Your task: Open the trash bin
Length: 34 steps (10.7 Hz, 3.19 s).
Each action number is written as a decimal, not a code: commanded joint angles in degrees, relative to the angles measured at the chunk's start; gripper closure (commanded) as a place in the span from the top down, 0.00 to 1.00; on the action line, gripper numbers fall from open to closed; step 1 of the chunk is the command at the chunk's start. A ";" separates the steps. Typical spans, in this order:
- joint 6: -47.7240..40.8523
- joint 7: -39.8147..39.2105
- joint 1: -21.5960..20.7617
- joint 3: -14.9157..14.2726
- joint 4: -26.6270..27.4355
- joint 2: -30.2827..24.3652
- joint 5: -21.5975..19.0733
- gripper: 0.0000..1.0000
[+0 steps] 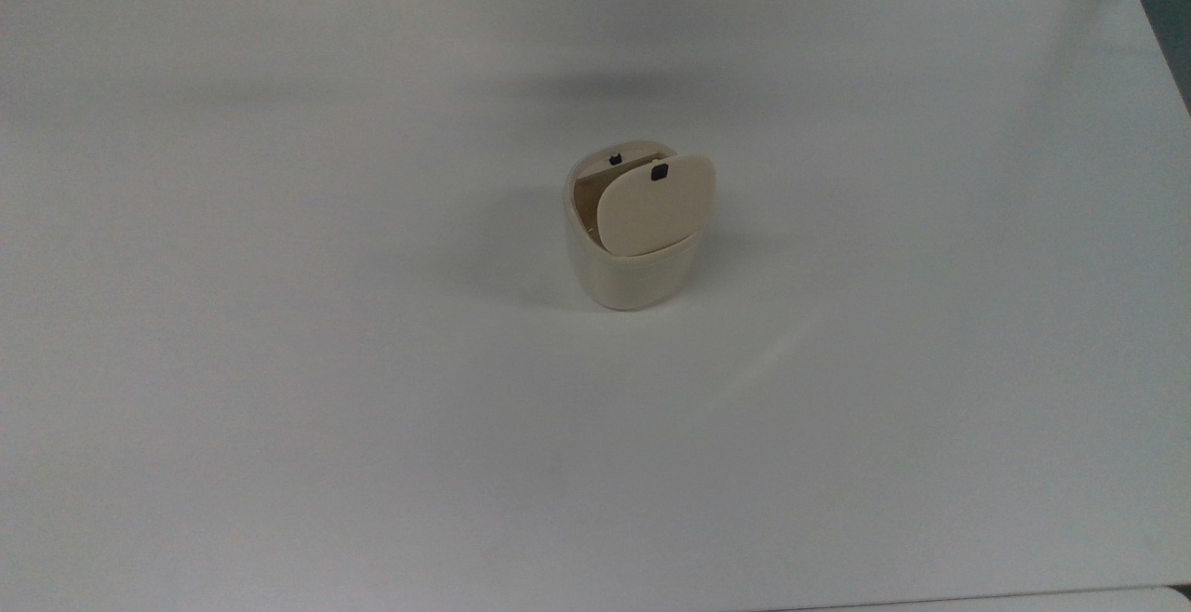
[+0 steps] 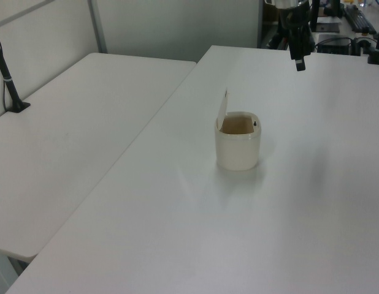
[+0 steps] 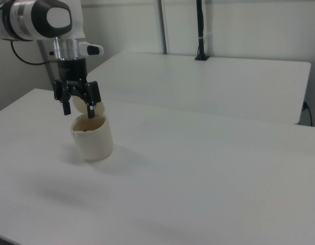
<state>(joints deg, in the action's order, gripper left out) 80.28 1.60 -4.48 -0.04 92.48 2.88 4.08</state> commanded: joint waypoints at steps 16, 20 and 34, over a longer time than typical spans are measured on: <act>-0.83 -2.30 -1.32 -1.89 1.30 -1.65 0.05 1.00; 0.83 -2.39 -0.97 -2.07 0.77 -1.83 0.05 1.00; 9.28 1.12 -0.26 -1.89 0.69 -2.88 1.28 1.00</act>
<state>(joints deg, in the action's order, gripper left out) 88.39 1.30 -4.85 -1.76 92.31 1.98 4.38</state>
